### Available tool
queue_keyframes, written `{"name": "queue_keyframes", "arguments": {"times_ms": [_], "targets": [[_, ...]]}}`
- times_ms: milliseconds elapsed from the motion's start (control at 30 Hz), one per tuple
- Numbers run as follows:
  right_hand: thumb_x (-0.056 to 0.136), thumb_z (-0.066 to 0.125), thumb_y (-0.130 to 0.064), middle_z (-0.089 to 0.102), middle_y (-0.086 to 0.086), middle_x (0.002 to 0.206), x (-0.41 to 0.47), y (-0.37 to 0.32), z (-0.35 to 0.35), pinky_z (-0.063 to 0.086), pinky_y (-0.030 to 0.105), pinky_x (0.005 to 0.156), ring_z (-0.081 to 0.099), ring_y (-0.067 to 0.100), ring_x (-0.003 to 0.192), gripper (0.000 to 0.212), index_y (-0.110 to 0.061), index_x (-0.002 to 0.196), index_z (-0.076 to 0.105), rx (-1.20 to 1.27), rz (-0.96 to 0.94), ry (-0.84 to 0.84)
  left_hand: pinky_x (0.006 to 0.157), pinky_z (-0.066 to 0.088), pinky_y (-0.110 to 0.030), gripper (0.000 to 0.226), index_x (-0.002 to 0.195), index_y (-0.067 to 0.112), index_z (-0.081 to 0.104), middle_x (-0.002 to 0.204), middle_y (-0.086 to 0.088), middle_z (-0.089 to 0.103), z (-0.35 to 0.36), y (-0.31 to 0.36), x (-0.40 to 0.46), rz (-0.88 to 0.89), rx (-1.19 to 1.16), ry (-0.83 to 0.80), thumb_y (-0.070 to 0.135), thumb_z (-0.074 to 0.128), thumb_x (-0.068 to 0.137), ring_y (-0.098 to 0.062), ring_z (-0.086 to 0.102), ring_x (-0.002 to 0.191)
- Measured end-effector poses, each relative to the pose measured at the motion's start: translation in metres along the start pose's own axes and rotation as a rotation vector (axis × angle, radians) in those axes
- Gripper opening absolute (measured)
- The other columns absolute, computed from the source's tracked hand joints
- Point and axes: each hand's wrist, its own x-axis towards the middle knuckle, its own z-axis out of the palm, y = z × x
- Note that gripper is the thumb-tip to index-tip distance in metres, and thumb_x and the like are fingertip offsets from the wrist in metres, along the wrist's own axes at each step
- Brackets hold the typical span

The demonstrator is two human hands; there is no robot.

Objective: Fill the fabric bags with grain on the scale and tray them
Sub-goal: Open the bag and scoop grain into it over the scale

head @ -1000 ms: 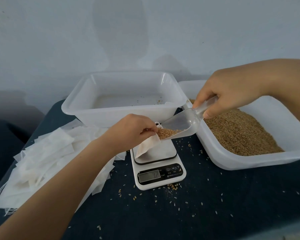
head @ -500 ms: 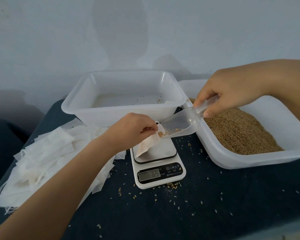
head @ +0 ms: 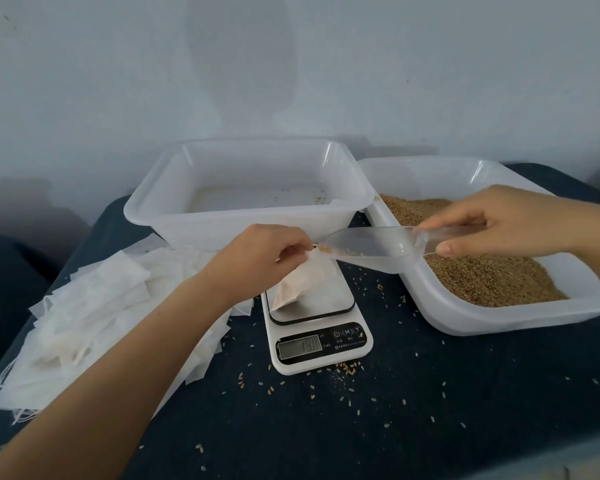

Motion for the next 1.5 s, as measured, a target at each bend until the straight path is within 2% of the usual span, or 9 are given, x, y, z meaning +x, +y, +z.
{"name": "queue_keyframes", "arguments": {"times_ms": [233, 433, 633, 733, 1033, 1200, 1300, 1400, 1500], "targets": [[0.058, 0.065, -0.056, 0.072, -0.021, 0.097, -0.01, 0.018, -0.005, 0.055, 0.019, 0.066, 0.069, 0.016, 0.074, 0.046, -0.053, 0.105, 0.064, 0.156, -0.04, 0.109, 0.079, 0.046, -0.017, 0.017, 0.105, 0.016, 0.066, 0.094, 0.008, 0.067, 0.003, 0.001, 0.0, -0.045, -0.06, -0.024, 0.016, 0.06, 0.089, -0.006, 0.062, 0.085], [0.059, 0.067, -0.052, 0.072, -0.023, 0.091, -0.008, 0.024, -0.002, 0.049, 0.009, 0.059, 0.064, 0.007, 0.062, 0.048, -0.046, 0.107, 0.065, 0.216, -0.064, 0.118, 0.08, 0.046, -0.015, 0.019, 0.106, 0.014, 0.066, 0.094, 0.006, 0.067, 0.003, 0.002, -0.001, -0.061, -0.082, -0.028, 0.015, 0.06, 0.089, -0.007, 0.062, 0.085], [0.057, 0.069, -0.056, 0.071, -0.023, 0.1, -0.005, 0.029, 0.004, 0.057, 0.019, 0.068, 0.069, 0.018, 0.082, 0.041, -0.064, 0.096, 0.064, 0.252, -0.047, 0.12, 0.079, 0.046, -0.012, 0.015, 0.102, 0.015, 0.067, 0.092, 0.006, 0.067, 0.003, 0.001, -0.003, -0.053, -0.072, -0.038, 0.015, 0.06, 0.089, -0.005, 0.061, 0.082], [0.058, 0.069, -0.057, 0.07, -0.022, 0.102, -0.004, 0.03, 0.005, 0.054, 0.014, 0.067, 0.069, 0.024, 0.082, 0.042, -0.065, 0.098, 0.063, 0.241, -0.053, 0.126, 0.08, 0.046, -0.012, 0.015, 0.102, 0.015, 0.067, 0.091, 0.007, 0.067, 0.003, 0.0, -0.003, -0.055, -0.074, -0.037, 0.015, 0.06, 0.088, -0.005, 0.061, 0.082], [0.058, 0.067, -0.057, 0.072, -0.021, 0.093, -0.007, 0.022, 0.008, 0.05, 0.012, 0.061, 0.065, 0.007, 0.065, 0.037, -0.067, 0.094, 0.063, 0.226, -0.025, 0.112, 0.078, 0.044, -0.016, 0.019, 0.105, 0.016, 0.066, 0.093, 0.01, 0.062, 0.011, 0.001, -0.006, 0.018, -0.012, -0.101, 0.019, 0.062, 0.087, -0.001, 0.053, 0.081], [0.059, 0.066, -0.057, 0.072, -0.02, 0.09, -0.009, 0.019, 0.007, 0.049, 0.022, 0.066, 0.064, 0.006, 0.061, 0.048, -0.054, 0.106, 0.063, 0.153, 0.062, 0.134, 0.091, 0.029, -0.023, 0.05, 0.13, 0.03, 0.05, 0.132, 0.005, 0.044, 0.036, 0.012, -0.009, 0.254, 0.25, -0.3, 0.002, 0.047, 0.088, -0.012, 0.041, 0.113], [0.064, 0.063, -0.055, 0.071, -0.021, 0.077, -0.012, 0.024, -0.001, 0.048, 0.025, 0.066, 0.065, 0.005, 0.06, 0.043, -0.054, 0.106, 0.058, 0.084, 0.15, 0.24, 0.091, 0.028, -0.028, 0.064, 0.135, 0.038, 0.04, 0.142, 0.006, 0.025, 0.045, 0.016, -0.007, 0.334, 0.411, -0.391, -0.001, 0.045, 0.084, -0.013, 0.03, 0.117], [0.075, 0.067, -0.049, 0.07, -0.01, 0.067, -0.019, 0.036, -0.01, 0.045, 0.027, 0.064, 0.063, 0.003, 0.054, 0.032, -0.054, 0.104, 0.056, 0.038, 0.248, 0.332, 0.091, 0.033, -0.032, 0.054, 0.132, 0.029, 0.043, 0.146, 0.002, 0.021, 0.052, 0.02, -0.003, 0.401, 0.51, -0.417, 0.002, 0.048, 0.086, -0.019, 0.028, 0.121], [0.081, 0.069, -0.039, 0.07, -0.006, 0.067, -0.03, 0.055, -0.018, 0.041, 0.026, 0.061, 0.059, -0.001, 0.05, 0.027, -0.049, 0.104, 0.059, 0.008, 0.36, 0.348, 0.092, 0.037, -0.034, 0.039, 0.125, 0.019, 0.049, 0.143, -0.002, 0.031, 0.055, 0.02, 0.003, 0.429, 0.545, -0.389, 0.003, 0.047, 0.089, -0.02, 0.033, 0.12]]}}
